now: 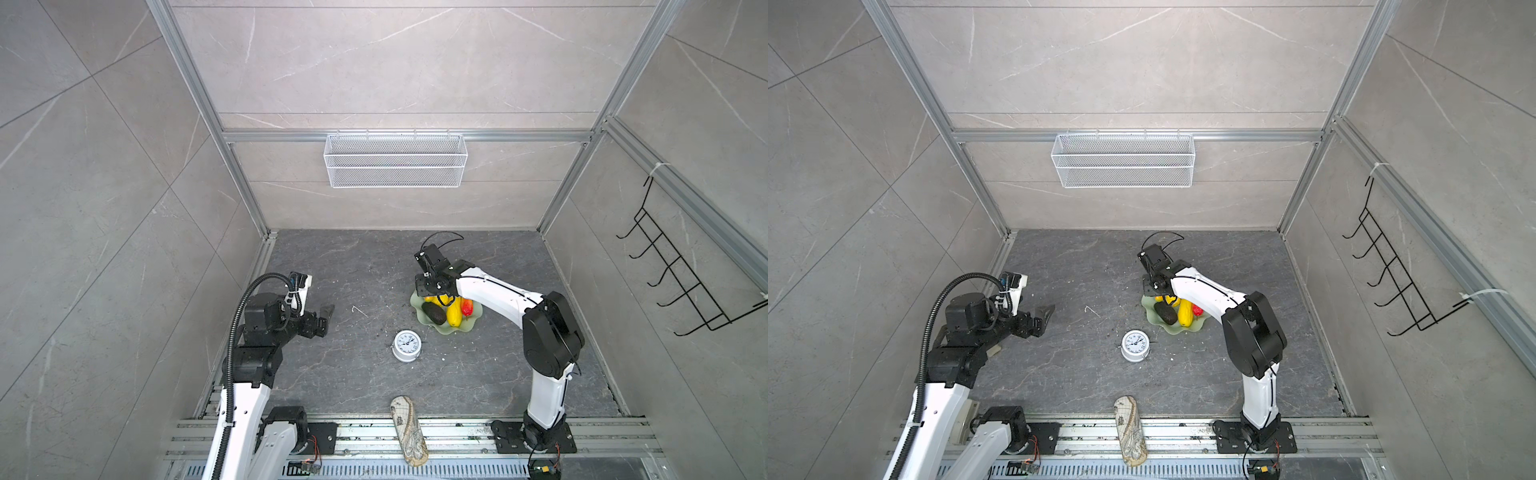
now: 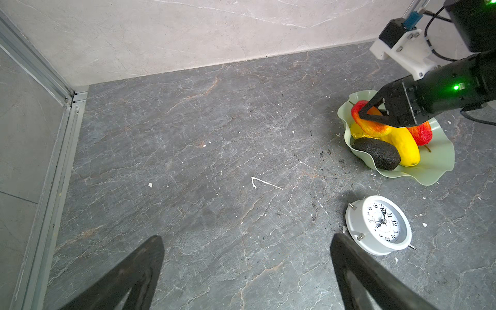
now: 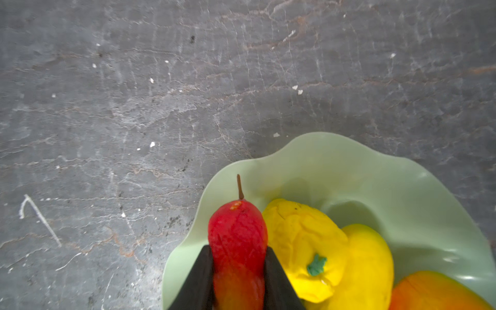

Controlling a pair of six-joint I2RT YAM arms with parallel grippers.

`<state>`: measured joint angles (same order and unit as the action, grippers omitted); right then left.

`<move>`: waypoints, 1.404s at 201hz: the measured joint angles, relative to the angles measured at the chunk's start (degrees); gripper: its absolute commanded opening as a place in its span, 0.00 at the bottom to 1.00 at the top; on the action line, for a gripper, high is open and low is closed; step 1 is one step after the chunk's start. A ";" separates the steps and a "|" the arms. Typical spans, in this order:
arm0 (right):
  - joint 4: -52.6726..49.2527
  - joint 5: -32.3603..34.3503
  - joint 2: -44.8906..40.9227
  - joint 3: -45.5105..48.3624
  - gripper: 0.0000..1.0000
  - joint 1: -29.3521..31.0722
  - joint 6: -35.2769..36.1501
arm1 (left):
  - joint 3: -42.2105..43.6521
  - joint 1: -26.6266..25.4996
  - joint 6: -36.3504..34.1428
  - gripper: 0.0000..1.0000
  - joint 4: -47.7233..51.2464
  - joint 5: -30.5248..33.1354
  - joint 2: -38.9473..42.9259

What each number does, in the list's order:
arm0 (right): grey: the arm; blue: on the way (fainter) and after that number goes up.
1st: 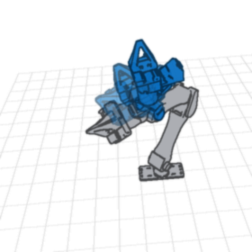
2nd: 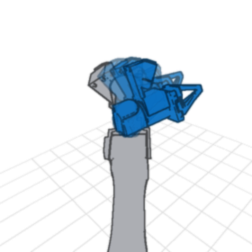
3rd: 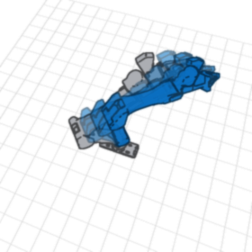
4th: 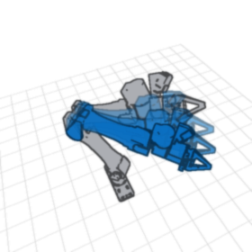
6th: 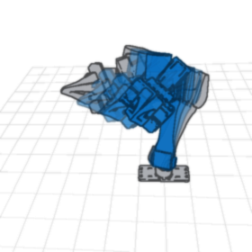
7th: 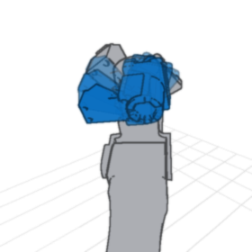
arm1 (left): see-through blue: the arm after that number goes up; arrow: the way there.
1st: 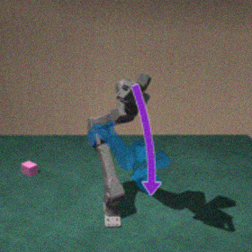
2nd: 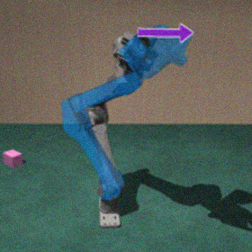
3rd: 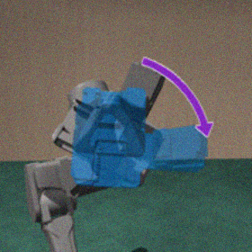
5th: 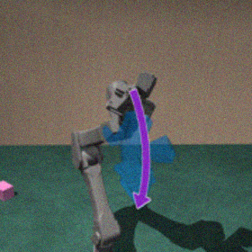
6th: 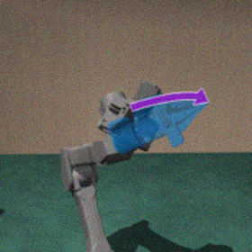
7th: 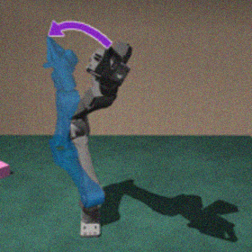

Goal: Place and organize the fake fruits in the fruit bowl
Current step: 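Carry the second mango into the green bowl and release it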

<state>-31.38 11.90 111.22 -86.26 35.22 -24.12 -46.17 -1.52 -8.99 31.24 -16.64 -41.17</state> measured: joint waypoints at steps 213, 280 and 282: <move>-0.07 4.02 1.95 -1.51 0.68 -0.02 -1.75 | 0.02 0.00 0.02 1.00 0.00 -0.02 0.00; 0.57 4.85 -2.95 -1.49 0.73 -0.74 0.35 | 0.02 0.00 0.02 1.00 0.00 -0.04 0.11; 0.57 4.83 -2.95 -1.49 0.73 -0.76 0.35 | 0.02 0.00 0.02 1.00 0.00 -0.07 0.11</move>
<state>-30.81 16.73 108.27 -87.74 34.46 -23.77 -46.15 -1.52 -8.97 31.24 -16.71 -41.06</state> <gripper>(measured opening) 0.726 0.999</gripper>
